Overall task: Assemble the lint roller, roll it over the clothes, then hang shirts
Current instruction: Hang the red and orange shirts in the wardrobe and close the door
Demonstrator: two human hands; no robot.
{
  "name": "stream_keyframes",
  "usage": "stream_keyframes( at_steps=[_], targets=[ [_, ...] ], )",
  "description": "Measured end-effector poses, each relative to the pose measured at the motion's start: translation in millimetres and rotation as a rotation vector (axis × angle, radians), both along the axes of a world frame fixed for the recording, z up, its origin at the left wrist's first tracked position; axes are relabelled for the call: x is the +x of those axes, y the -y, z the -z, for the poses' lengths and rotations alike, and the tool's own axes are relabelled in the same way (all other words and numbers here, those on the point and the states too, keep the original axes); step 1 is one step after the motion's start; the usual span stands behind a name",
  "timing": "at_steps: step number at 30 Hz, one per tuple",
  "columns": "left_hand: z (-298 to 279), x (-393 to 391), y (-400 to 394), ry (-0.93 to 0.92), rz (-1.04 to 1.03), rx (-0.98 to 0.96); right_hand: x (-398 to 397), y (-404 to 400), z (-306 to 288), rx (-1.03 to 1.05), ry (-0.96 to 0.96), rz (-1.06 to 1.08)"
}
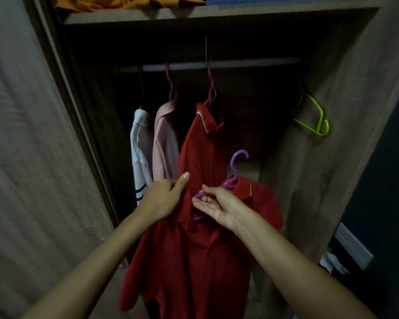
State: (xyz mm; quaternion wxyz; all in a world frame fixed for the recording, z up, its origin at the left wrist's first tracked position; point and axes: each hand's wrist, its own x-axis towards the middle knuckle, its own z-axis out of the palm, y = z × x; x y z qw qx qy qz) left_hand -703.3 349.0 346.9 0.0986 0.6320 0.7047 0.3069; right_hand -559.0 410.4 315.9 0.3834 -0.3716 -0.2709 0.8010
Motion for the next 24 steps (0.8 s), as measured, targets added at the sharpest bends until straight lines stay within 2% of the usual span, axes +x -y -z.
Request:
stream_keyframes(
  at_steps=[1, 5, 8, 12, 15, 18, 21, 24],
  targets=[
    [-0.2, -5.7, 2.6, 0.014, 0.048, -0.032, 1.9, -0.9, -1.9, -0.002, -0.008, 0.009],
    [7.0, -28.5, 11.1, -0.135, 0.253, -0.111, 9.2, -4.6, -11.0, -0.014, -0.084, 0.041],
    [15.9, -33.6, 11.5, -0.190, 0.254, -0.039, 12.4, -4.3, -14.5, 0.018, -0.045, 0.012],
    [23.6, -27.6, 5.7, -0.161, 0.285, 0.062, 9.9, 0.1, -12.4, 0.064, 0.040, -0.046],
    [26.1, -19.9, -1.8, -0.184, 0.278, 0.070, 8.8, 1.8, -11.7, 0.134, 0.208, -0.115],
    [29.7, -12.5, -3.8, -0.179, 0.285, 0.004, 14.1, -0.7, -13.5, 0.193, 0.291, -0.198],
    [34.9, 1.1, -2.3, -0.070, 0.365, -0.097, 22.5, -2.6, -18.1, 0.247, 0.351, -0.275],
    [33.7, 12.0, -3.5, -0.021, 0.340, -0.084, 29.2, -5.1, -21.2, 0.316, 0.412, -0.253]
  ],
)
